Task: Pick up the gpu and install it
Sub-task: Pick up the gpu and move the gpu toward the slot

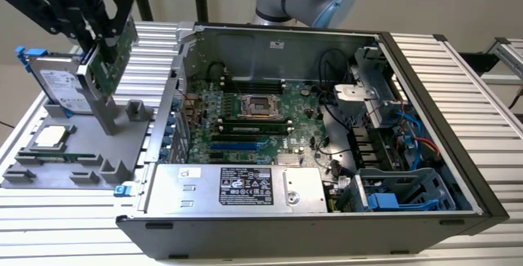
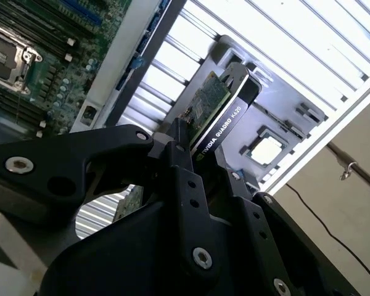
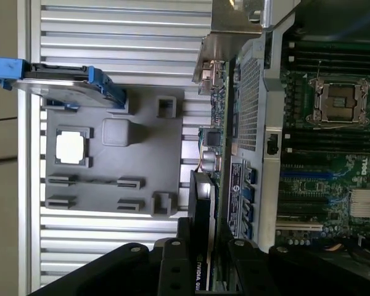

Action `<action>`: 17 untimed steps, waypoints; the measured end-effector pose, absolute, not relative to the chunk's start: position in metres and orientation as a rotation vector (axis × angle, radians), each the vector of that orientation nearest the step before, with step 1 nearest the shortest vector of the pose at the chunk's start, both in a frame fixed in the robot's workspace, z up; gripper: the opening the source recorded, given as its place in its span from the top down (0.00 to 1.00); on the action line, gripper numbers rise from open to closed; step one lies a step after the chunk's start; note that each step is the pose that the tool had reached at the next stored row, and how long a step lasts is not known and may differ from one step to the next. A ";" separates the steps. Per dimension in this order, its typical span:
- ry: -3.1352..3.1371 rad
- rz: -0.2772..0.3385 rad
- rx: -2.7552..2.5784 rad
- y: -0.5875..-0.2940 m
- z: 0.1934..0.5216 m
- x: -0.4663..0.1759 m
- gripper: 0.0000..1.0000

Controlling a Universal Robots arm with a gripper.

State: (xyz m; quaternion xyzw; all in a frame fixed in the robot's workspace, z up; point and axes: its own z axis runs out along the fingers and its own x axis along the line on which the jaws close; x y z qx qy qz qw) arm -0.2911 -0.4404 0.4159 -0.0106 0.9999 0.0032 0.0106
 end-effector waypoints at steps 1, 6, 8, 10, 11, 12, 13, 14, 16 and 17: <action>3.120 0.010 -0.033 -0.440 0.416 -0.290 1.00; 3.120 0.010 -0.034 -0.440 0.416 -0.281 1.00; 3.120 0.010 -0.035 -0.440 0.416 -0.278 1.00; 3.120 0.010 -0.035 -0.440 0.416 -0.274 1.00; 3.120 0.010 -0.035 -0.440 0.416 -0.272 1.00; 3.120 0.010 -0.035 -0.440 0.416 -0.270 1.00; 3.120 0.010 -0.035 -0.440 0.416 -0.268 1.00; 3.120 0.010 -0.035 -0.440 0.416 -0.266 1.00; 3.121 0.010 -0.036 -0.440 0.416 -0.262 1.00; 3.121 0.010 -0.036 -0.440 0.416 -0.260 1.00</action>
